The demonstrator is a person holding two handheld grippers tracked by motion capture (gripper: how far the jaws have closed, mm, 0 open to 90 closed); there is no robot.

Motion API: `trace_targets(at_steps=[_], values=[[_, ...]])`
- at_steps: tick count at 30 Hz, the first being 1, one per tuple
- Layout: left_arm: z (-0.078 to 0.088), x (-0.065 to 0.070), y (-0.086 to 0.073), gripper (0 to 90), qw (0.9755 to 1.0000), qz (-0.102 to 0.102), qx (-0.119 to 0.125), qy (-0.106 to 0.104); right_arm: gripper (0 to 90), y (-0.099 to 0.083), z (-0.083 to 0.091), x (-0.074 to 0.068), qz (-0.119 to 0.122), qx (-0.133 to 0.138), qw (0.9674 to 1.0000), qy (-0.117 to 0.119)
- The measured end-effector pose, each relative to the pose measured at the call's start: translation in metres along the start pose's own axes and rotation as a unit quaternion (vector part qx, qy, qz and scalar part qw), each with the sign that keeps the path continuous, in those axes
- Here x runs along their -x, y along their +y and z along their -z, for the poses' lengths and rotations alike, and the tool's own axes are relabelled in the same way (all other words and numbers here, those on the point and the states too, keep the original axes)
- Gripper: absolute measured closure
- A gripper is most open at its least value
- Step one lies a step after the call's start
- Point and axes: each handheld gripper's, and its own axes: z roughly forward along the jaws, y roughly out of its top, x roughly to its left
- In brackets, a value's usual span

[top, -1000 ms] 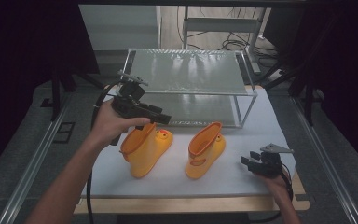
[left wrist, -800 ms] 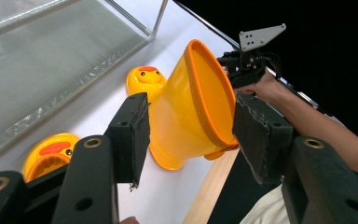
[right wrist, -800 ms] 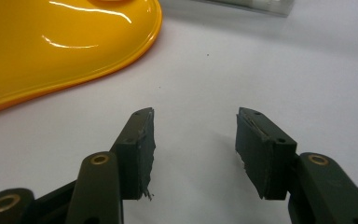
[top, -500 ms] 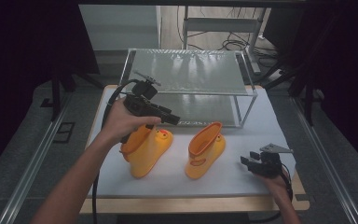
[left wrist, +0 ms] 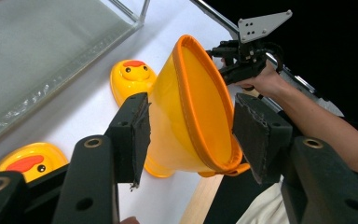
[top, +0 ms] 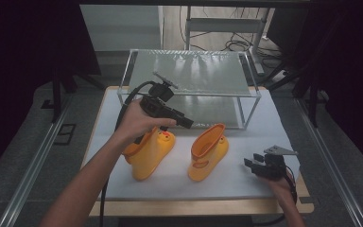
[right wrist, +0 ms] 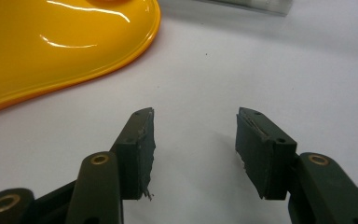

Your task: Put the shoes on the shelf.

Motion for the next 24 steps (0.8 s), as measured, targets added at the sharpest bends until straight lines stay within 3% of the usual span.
trace_targets(at_steps=[14, 24], values=[[-0.029, 0.001, 0.011, 46.8, 0.9994, -0.008, -0.031, -0.011, 47.0, 0.0, 0.0, 0.0, -0.002, -0.002, 1.0, 0.0], [-0.055, 0.003, 0.017, 48.2, 0.9987, 0.003, -0.05, -0.005, 47.0, 0.0, 0.0, 0.0, 0.0, -0.003, 1.0, 0.0]])
